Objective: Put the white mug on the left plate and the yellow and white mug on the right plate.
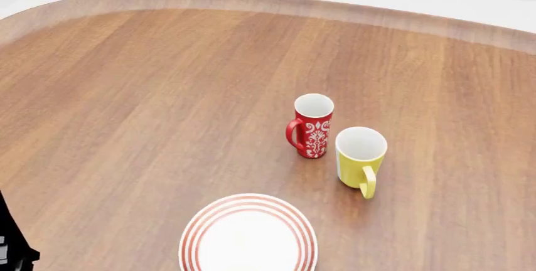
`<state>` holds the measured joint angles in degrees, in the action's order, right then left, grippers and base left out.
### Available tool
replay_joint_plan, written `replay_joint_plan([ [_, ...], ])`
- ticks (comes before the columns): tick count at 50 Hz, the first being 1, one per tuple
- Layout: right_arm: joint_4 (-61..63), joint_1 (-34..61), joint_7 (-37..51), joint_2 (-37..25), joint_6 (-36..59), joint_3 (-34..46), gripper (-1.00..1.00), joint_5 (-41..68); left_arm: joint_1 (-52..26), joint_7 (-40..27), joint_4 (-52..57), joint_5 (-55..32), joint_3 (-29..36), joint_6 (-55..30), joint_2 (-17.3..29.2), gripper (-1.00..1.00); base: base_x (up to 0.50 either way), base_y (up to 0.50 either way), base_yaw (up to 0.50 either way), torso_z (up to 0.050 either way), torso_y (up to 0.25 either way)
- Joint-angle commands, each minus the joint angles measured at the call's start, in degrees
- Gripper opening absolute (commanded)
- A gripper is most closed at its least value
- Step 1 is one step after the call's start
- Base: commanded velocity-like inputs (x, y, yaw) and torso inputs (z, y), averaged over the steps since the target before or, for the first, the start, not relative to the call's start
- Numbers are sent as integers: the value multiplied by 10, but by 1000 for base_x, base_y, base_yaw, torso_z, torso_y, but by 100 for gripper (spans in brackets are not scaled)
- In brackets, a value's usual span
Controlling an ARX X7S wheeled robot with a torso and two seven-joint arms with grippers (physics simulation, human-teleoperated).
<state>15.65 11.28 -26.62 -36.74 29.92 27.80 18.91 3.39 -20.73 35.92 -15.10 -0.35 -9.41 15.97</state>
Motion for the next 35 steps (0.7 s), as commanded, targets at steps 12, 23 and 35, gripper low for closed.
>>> replay_joint_plan([
  [12,-61,20,-13,26,-16,25,100,-13,3,-7,5,-6,-2,3,5,100,0,0,0,0,0],
  [23,-79,25,-21,33,-20,39,100,-19,3,-11,9,-7,-1,2,8,100,0,0,0,0,0],
  [35,-156,41,-31,54,-36,54,100,-32,4,-14,11,-10,-2,3,11,100,0,0,0,0,0],
])
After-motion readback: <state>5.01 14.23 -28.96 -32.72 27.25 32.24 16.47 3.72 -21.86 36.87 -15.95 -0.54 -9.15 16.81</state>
